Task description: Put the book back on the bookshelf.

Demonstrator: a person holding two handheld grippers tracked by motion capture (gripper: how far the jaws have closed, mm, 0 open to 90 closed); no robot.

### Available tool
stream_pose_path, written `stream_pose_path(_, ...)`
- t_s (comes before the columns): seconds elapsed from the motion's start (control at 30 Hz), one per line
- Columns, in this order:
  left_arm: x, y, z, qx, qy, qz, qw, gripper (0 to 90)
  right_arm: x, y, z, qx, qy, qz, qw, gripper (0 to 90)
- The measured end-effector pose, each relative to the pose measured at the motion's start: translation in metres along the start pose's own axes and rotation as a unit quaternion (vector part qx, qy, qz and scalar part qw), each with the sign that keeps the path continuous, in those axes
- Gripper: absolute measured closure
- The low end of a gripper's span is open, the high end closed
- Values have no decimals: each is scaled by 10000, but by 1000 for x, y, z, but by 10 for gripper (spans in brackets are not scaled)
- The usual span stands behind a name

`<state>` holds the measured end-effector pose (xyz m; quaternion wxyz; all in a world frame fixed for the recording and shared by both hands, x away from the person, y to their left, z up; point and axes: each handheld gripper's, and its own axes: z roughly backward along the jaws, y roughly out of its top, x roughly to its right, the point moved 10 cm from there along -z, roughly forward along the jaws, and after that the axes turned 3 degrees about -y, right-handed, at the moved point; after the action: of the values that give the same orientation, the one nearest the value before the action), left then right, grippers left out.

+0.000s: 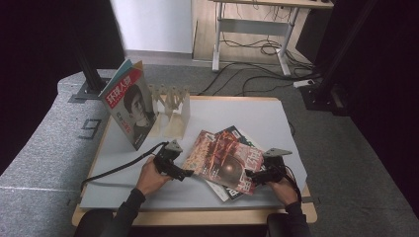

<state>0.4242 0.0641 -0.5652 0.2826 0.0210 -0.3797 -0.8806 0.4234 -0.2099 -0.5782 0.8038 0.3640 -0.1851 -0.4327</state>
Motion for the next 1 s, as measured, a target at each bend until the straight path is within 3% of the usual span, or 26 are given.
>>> stream_pose_path(0.3, -16, 16, -33, -73, -190, 103, 9997, 1, -15, -5, 6, -42, 109, 110, 9999, 6)
stream_pose_path(0.47, -11, 18, -40, -99, -417, 107, 9990, 19, -20, -6, 5, -41, 136, 132, 9998, 0)
stream_pose_path(0.5, -10, 18, -41, -112, -368, 95, 9992, 3, -19, -5, 5, -37, 139, 128, 9998, 0)
stream_pose_path(0.6, -9, 17, -42, -108, -271, 83, 9995, 0, -19, -4, 4, -37, 120, 128, 9998, 0)
stream_pose_path(1.0, 10, 0, -33, -282, -263, 73, 9992, 0, -6, 8, -9, -43, 66, 103, 9999, 0)
